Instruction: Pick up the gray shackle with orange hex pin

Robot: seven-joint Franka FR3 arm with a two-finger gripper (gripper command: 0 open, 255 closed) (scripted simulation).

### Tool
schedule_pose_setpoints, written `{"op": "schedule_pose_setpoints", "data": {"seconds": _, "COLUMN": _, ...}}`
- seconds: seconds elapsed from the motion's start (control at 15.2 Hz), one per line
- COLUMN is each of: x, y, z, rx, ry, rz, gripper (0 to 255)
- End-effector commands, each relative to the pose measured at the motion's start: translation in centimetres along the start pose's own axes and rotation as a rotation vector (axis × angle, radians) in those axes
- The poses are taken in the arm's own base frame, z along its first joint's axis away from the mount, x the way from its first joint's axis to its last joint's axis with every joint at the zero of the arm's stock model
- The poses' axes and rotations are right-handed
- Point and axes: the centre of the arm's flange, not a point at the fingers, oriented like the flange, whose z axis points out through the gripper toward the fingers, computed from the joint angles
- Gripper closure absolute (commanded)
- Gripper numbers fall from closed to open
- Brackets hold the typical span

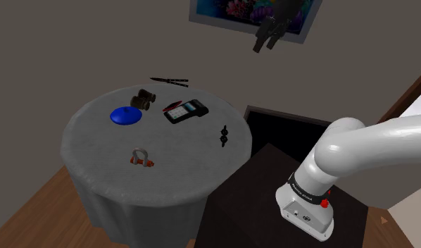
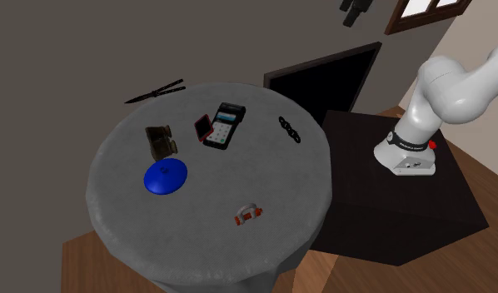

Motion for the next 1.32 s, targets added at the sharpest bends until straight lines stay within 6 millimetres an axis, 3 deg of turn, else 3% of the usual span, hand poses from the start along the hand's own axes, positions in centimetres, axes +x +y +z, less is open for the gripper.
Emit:
{"op": "schedule_pose_setpoints", "data": {"seconds": 0.0, "x": 0.0, "y": 0.0, "z": 0.0, "rx": 0.0, "ry": 0.0, "rz": 0.0, "gripper": 0}}
{"op": "schedule_pose_setpoints", "data": {"seconds": 1.25, "x": 4.1, "y": -14.3, "z": 20.0, "rx": 0.037, "ry": -0.063, "rz": -0.03, "gripper": 0}}
